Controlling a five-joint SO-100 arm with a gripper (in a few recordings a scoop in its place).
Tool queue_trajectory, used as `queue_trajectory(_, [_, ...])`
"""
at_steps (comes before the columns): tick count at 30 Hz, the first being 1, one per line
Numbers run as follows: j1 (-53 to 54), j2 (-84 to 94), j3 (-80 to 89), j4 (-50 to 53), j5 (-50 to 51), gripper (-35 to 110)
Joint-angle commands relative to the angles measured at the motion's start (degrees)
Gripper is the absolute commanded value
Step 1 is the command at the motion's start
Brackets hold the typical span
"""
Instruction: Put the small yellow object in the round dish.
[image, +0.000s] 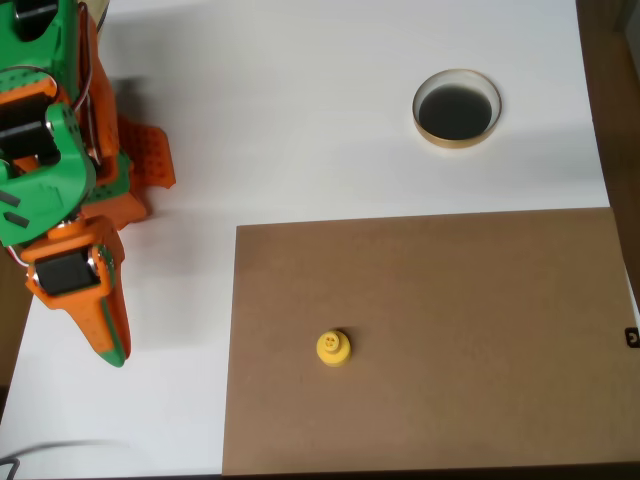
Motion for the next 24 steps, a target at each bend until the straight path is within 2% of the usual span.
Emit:
queue_trajectory(1, [-0.09,1.41,0.79,-3.25,0.53,0])
queue_trajectory(17, [0.18,1.41,0.79,-3.08,0.44,0])
queue_trajectory(22, [0.35,1.41,0.44,-1.93,-3.52,3])
queue_trajectory(24, [1.23,1.41,0.35,-1.14,-8.26,6])
